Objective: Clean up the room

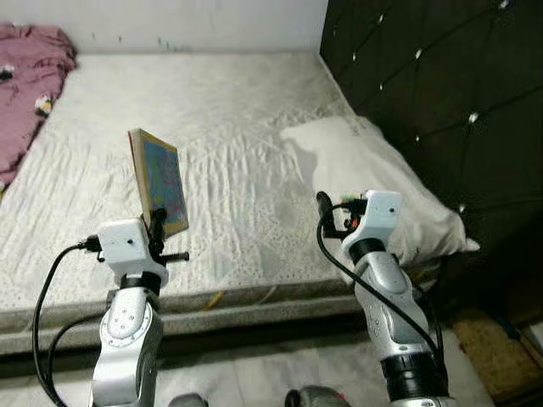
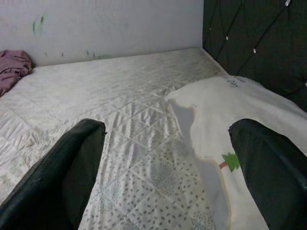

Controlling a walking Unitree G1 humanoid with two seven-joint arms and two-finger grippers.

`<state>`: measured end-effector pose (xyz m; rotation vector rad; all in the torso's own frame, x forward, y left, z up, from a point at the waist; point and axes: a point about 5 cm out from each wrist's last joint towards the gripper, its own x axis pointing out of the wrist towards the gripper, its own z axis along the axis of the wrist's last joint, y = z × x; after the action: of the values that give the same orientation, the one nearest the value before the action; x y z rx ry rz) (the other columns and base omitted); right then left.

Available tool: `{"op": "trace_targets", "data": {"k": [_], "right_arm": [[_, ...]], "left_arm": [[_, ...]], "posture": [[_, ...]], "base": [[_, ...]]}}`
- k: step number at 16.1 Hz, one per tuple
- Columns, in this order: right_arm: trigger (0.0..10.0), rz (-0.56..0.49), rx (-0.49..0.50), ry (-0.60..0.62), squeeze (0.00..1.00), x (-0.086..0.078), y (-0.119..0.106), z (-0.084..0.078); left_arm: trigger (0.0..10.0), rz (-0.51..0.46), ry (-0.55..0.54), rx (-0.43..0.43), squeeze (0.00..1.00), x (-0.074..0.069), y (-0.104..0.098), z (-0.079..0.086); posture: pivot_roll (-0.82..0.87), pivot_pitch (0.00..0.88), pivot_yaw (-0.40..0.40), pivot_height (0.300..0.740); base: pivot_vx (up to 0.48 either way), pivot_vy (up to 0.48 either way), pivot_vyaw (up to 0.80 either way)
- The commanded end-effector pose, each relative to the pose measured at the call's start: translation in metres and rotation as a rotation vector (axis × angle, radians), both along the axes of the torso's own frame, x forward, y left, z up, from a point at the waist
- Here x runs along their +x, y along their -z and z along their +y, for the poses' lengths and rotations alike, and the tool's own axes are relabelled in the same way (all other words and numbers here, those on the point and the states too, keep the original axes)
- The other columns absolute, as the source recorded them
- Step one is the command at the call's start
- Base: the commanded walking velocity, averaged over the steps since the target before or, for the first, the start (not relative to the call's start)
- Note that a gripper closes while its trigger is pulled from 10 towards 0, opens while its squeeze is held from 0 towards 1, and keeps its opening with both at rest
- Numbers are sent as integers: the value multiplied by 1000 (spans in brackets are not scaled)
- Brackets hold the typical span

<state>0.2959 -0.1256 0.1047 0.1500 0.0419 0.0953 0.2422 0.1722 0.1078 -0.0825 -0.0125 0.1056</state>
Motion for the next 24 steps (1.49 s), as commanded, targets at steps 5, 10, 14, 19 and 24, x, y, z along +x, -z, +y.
{"op": "trace_targets", "data": {"k": [5, 10, 14, 19, 24], "right_arm": [[10000, -21, 4, -3, 0, 2, -5, 0], [10000, -41, -2, 16, 0, 10, -10, -2], [10000, -30, -7, 32, 0, 7, -6, -7], [10000, -13, 1, 30, 0, 6, -2, -5], [10000, -24, 0, 34, 0, 10, -5, -5]], "left_arm": [[10000, -77, 28, 1, 0, 1, -14, -2], [10000, -87, 50, -16, 0, 10, -17, -6], [10000, -68, 56, -16, 0, 8, -13, -9], [10000, -61, 28, -8, 0, 6, -11, -8], [10000, -20, 9, 7, 0, 10, -6, -10]], "posture": [[-12, 22, -27, 740], [-23, 20, -25, 740], [-27, 18, -23, 740], [-21, 19, -24, 740], [-19, 11, -19, 740]], "base": [[401, 0, 0], [349, 0, 0], [367, 0, 0], [0, 0, -200], [0, 0, -800]]}}
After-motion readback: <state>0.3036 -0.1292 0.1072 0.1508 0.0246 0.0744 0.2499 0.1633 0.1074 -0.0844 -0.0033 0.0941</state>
